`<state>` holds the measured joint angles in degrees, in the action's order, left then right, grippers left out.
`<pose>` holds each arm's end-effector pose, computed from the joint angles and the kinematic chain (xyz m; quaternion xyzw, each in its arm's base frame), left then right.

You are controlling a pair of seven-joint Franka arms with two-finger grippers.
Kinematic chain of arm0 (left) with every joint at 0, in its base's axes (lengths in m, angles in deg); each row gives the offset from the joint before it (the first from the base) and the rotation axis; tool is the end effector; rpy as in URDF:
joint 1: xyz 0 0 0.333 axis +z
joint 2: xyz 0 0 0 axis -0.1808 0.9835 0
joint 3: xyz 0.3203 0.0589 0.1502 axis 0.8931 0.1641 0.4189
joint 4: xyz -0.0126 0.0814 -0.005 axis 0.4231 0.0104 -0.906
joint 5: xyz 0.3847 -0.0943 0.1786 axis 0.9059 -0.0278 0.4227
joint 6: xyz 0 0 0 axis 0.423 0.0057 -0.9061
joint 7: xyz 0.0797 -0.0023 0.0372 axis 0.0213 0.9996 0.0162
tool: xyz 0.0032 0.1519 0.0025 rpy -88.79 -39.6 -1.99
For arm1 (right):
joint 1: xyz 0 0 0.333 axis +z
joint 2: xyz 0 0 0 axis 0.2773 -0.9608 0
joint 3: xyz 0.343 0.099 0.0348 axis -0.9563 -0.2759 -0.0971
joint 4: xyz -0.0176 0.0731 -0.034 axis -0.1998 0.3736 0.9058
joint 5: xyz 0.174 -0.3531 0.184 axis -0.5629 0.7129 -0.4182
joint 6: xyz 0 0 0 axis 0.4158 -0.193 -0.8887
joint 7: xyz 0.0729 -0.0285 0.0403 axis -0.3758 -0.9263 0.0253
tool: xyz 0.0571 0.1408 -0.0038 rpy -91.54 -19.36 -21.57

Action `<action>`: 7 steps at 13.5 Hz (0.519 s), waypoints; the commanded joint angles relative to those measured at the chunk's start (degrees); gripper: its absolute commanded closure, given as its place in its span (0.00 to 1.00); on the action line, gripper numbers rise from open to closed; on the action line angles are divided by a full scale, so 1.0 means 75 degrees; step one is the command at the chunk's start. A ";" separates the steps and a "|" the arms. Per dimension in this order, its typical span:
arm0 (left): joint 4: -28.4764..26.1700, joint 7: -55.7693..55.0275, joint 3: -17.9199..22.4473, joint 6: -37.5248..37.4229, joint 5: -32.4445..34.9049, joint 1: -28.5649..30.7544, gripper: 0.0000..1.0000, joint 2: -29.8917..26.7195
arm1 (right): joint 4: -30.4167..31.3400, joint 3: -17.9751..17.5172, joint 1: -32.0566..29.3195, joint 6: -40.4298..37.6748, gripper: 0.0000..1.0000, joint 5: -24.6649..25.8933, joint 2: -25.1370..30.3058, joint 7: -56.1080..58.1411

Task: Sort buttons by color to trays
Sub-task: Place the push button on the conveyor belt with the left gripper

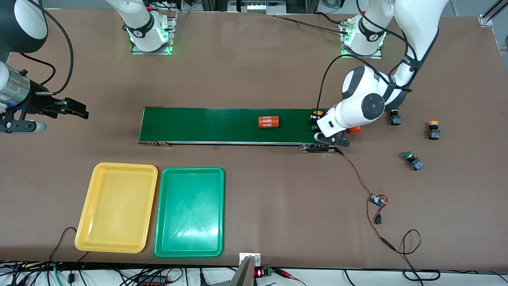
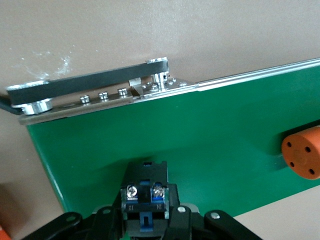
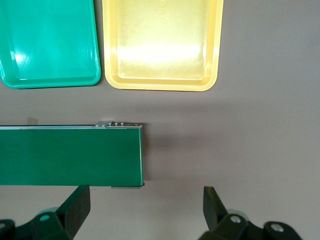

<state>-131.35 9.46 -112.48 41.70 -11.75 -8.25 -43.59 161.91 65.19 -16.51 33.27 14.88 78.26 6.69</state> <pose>0.5440 -0.2595 0.2113 0.9817 -0.0802 -0.1124 0.1310 0.6306 0.0024 0.5252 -0.9990 0.0128 0.0405 0.0115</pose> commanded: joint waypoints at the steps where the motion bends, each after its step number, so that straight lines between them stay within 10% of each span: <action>1: 0.0162 0.0158 0.0023 -0.0064 -0.0050 -0.0055 0.00 -0.0143 | 0.0037 -0.0015 -0.0015 0.0019 0.00 -0.0080 0.0061 0.0030; 7: 0.0221 0.0158 0.0058 -0.1081 -0.0051 0.0761 0.00 -0.1315 | 0.0048 -0.0015 -0.0015 0.0019 0.00 -0.0080 0.0061 0.0030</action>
<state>-128.96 9.35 -112.31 37.35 -11.75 -7.34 -49.79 161.91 65.19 -16.52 33.27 14.88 78.25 6.69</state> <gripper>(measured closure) 0.004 0.000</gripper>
